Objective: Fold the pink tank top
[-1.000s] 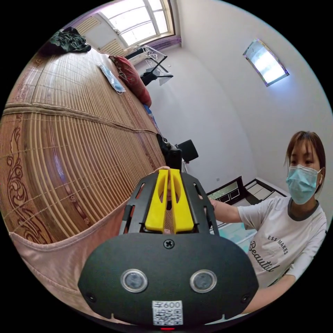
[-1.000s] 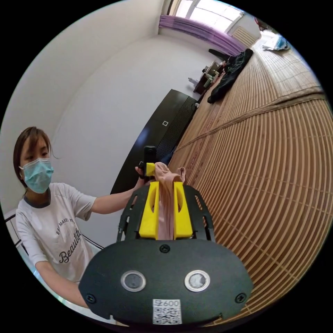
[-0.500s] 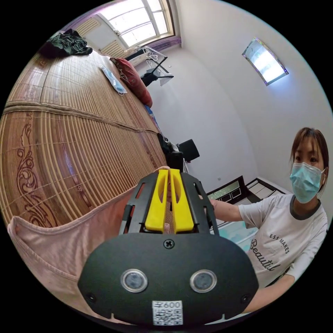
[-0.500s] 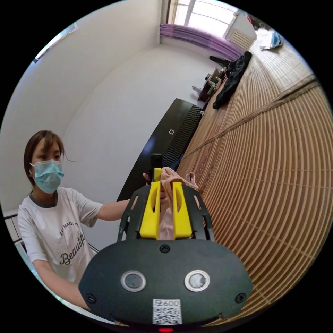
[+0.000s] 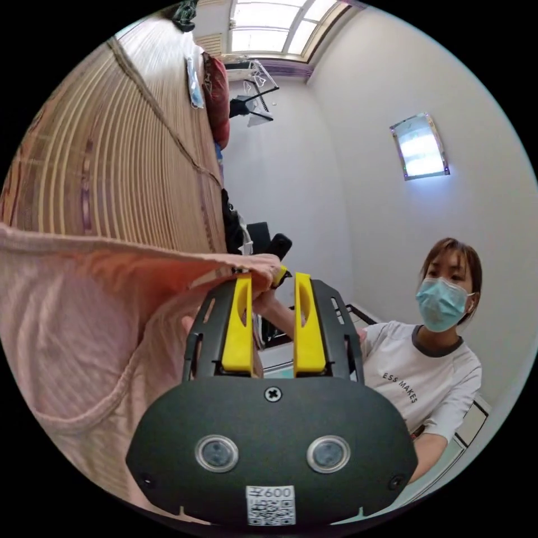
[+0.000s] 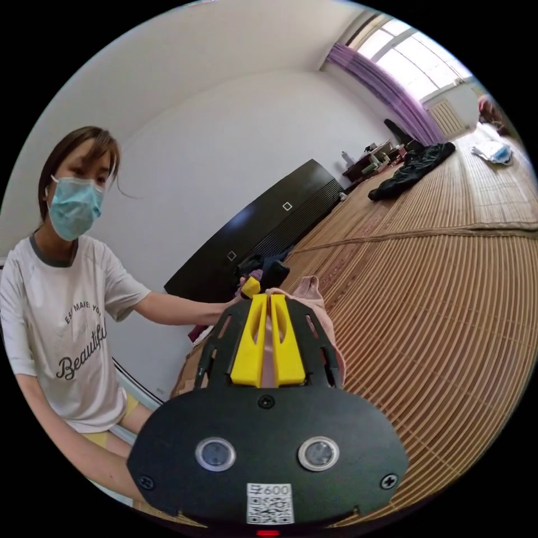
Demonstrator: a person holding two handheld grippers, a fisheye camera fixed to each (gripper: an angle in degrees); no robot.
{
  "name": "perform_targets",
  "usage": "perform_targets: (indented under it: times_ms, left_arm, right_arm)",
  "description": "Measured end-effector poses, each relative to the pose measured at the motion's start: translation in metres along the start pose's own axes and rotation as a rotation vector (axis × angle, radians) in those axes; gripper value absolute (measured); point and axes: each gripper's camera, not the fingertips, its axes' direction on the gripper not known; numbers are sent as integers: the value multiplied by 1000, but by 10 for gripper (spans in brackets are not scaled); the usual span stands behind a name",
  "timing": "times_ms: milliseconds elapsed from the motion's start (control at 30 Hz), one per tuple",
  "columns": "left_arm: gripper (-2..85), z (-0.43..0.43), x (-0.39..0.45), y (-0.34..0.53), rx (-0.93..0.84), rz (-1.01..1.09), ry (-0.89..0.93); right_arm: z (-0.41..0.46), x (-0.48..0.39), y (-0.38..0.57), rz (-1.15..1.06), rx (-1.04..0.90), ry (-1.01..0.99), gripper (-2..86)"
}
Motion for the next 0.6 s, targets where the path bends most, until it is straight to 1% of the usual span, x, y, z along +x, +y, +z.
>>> perform_targets:
  times_ms: [67, 133, 200, 267, 333, 433, 567, 600]
  left_arm:
    - [125, -2, 1, 13, -5, -22, -14]
    - [128, -8, 6, 28, 58, -22, 43]
    - [120, -11, 13, 37, 89, 1, 50]
    - [99, -8, 20, 41, 46, 26, 22]
    - [48, -4, 27, 47, 0, 53, 13]
    - [30, -9, 35, 55, 54, 55, 49]
    - [23, -5, 40, 60, 47, 35, 99]
    - [21, -3, 41, 61, 47, 26, 99]
  right_arm:
    - [6, -11, 11, -25, -28, 6, -9]
    - [17, -25, 29, -50, -74, 14, -9]
    - [23, -31, 43, -45, -87, 15, -9]
    - [26, -34, 55, -32, -78, 11, -9]
    - [28, -35, 69, -15, -60, 6, -8]
    - [32, -38, 81, -15, -70, 1, -7]
    - [35, -40, 90, -11, -71, 4, -3]
    - [37, -42, 91, -23, -74, 33, 2]
